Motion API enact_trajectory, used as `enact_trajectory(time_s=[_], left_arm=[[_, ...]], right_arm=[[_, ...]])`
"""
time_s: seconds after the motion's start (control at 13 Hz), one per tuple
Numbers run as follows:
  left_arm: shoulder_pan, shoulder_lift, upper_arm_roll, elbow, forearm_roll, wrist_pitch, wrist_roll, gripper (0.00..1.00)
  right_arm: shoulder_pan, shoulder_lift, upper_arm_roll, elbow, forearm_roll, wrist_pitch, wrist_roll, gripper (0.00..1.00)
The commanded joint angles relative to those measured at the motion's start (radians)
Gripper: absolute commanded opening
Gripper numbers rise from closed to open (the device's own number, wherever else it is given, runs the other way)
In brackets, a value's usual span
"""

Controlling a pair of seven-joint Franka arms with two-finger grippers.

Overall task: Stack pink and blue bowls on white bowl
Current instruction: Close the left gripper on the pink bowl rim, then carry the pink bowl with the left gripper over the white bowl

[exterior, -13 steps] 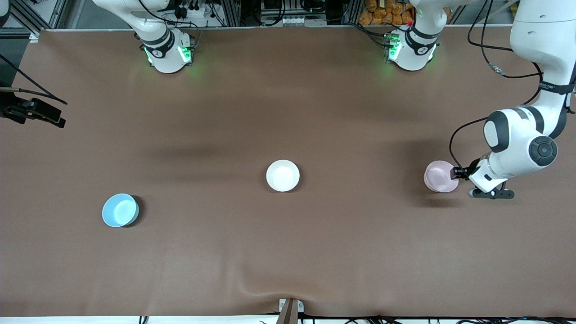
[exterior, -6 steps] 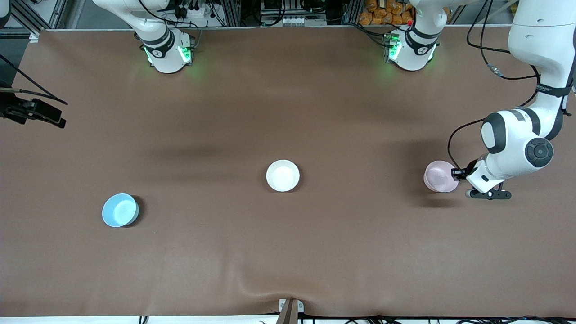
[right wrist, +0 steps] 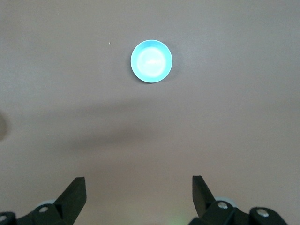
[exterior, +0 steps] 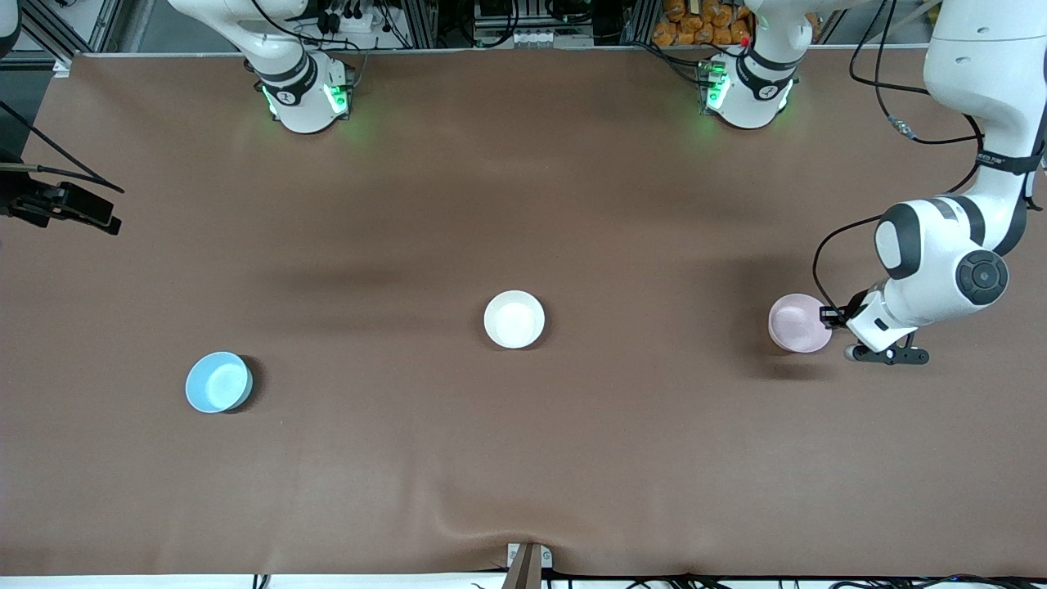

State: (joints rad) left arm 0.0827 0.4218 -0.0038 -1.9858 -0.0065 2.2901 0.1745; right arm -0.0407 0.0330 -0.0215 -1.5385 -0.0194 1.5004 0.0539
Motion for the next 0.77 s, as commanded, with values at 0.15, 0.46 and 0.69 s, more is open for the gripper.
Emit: enact_trajectory(time_s=[0.15,0.46,0.69], left_arm=[[-0.004,-0.026,-0.097,0.117,-0.007,-0.116,-0.073,0.00],[-0.053,-0.015,-0.229,0.189,-0.061,-0.155,-0.341,0.00],[-0.164,0.017,-0.232,0.243,-0.069,-0.159,-0.450,0.00]], right_arm=[[-0.013,-0.001,0.011,0.003,-0.004,-0.008,0.009,1.00],[-0.001,-0.001,0.012,0.003,-0.010,-0.009,0.006,1.00],[0.001,-0.001,0.012,0.003,-0.010,-0.009,0.004,1.00]])
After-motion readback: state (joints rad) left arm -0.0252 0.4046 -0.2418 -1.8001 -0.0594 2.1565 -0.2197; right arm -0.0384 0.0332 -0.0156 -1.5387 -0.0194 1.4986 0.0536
